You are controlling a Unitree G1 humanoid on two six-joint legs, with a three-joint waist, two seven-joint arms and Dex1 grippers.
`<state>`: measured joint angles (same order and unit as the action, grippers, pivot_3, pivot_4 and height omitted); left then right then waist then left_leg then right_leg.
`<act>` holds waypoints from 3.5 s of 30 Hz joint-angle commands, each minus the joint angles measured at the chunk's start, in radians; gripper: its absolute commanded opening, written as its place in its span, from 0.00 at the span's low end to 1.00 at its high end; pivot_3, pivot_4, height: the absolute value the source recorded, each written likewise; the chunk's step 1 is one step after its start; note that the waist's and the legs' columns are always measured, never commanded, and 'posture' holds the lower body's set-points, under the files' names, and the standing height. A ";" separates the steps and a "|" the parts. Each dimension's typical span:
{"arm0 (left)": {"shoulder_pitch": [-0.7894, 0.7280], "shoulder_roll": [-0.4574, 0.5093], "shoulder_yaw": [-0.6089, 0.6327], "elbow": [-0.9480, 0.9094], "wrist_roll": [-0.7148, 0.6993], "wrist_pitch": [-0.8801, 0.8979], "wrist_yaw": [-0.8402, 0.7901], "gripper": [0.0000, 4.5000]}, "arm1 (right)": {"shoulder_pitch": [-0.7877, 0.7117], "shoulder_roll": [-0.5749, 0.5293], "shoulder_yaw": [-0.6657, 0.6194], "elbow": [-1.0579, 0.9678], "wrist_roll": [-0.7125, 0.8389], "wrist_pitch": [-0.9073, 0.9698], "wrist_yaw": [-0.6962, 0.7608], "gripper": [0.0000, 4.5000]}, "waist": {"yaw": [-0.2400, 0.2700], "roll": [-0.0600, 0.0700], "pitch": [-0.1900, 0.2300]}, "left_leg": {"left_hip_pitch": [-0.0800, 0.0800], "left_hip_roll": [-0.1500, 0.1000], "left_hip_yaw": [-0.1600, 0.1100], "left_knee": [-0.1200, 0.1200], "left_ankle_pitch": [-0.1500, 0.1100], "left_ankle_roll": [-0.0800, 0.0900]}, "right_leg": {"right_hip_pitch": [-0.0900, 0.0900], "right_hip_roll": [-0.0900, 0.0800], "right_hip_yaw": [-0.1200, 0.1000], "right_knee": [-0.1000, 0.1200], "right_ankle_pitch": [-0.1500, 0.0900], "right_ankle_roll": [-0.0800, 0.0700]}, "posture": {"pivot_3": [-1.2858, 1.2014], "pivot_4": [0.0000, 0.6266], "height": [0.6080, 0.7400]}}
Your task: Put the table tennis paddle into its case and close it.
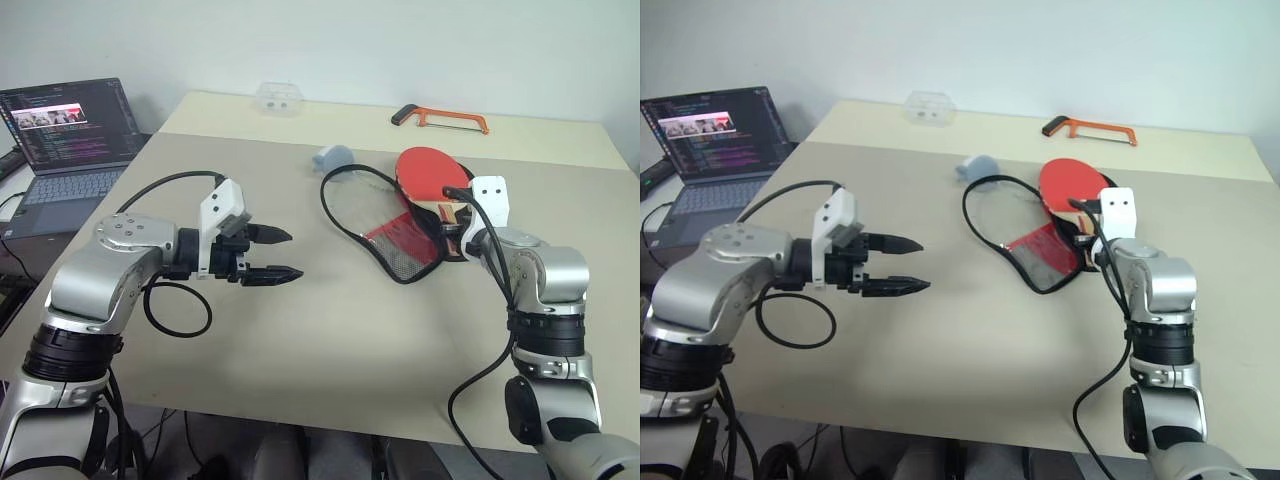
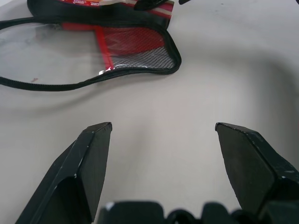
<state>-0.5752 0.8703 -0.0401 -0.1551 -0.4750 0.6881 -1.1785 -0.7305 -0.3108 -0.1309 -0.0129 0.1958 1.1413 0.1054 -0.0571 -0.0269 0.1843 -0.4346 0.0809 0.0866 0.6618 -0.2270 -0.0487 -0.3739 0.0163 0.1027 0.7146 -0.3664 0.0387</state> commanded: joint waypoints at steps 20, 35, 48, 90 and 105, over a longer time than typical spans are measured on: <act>0.043 0.049 0.069 -0.101 -0.050 0.033 0.034 0.86 | -0.100 -0.105 0.050 0.311 -0.066 -0.312 0.125 0.24 | -0.001 0.000 0.000 | 0.000 0.000 0.000 0.000 0.000 0.000 | 0.000 0.000 0.000 0.000 0.000 0.000 | 0.52 0.24 1.00; 0.045 0.053 0.069 -0.107 -0.052 0.039 0.033 0.86 | -0.098 -0.109 0.047 0.398 -0.073 -0.345 0.125 0.24 | -0.001 0.000 0.000 | 0.000 0.000 0.000 0.000 0.000 0.000 | 0.000 0.000 0.000 0.000 0.000 0.000 | 0.52 0.24 1.00; 0.046 0.060 0.068 -0.102 -0.048 0.037 0.034 0.86 | -0.085 -0.139 0.045 0.398 -0.074 -0.316 0.130 0.24 | -0.001 0.000 0.000 | 0.000 0.000 0.000 0.000 0.000 0.000 | 0.000 0.000 0.000 0.000 0.000 0.000 | 0.52 0.24 1.00; -0.071 -0.317 -0.190 0.281 0.295 -0.162 0.339 0.86 | 0.346 -0.476 -0.151 -0.416 0.281 -0.272 0.683 0.99 | 0.021 0.000 0.000 | 0.000 0.000 -0.002 0.001 0.000 0.000 | 0.002 0.001 -0.001 -0.001 0.000 0.000 | 0.52 0.24 1.00; -0.267 -0.558 -0.218 0.715 0.462 -0.307 0.484 0.01 | 0.407 -0.440 -0.164 -0.522 0.475 -0.289 0.686 1.00 | 0.030 0.000 0.000 | 0.001 -0.002 -0.004 0.003 0.000 0.001 | 0.006 0.000 -0.004 -0.001 0.000 0.000 | 0.52 0.24 1.00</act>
<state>-0.8139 0.3334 -0.2531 0.5145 -0.0370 0.4050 -0.7198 -0.3228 -0.7449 -0.2894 -0.4973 0.6494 0.8700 0.7978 -0.0271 -0.0274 0.1839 -0.4340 0.0791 0.0825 0.6651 -0.2265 -0.0474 -0.3675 0.0162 0.0986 0.7141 -0.3664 0.0388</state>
